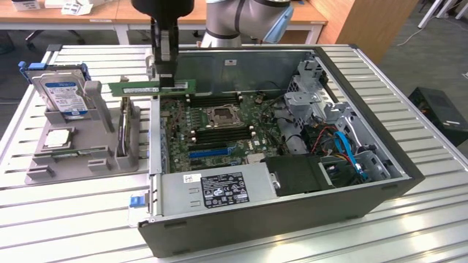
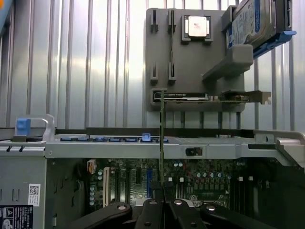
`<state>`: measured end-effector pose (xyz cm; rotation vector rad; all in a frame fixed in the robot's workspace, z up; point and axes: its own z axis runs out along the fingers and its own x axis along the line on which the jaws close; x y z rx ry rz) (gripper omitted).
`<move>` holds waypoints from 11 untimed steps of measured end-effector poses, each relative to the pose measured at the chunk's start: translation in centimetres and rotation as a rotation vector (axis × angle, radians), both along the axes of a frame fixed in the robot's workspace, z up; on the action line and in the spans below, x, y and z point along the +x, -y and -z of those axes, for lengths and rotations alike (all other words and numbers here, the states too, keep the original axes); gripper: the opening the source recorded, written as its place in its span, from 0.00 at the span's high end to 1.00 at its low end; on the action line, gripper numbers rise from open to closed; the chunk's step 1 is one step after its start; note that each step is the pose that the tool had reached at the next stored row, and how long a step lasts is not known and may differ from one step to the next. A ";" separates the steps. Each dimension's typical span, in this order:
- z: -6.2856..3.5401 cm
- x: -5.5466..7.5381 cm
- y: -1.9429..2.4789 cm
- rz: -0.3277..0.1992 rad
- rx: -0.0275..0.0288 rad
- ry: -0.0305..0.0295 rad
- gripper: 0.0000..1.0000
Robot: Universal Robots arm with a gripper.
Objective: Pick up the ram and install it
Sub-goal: 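Pick up the ram and move it above insertion slot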
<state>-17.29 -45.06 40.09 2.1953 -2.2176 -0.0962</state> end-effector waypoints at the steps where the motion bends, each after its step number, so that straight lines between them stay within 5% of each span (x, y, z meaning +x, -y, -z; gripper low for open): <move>1: 0.00 0.2 0.00 0.000 -0.0001 -0.0003 0.88; 11: 0.00 2.1 0.00 0.000 0.0000 -0.0036 0.88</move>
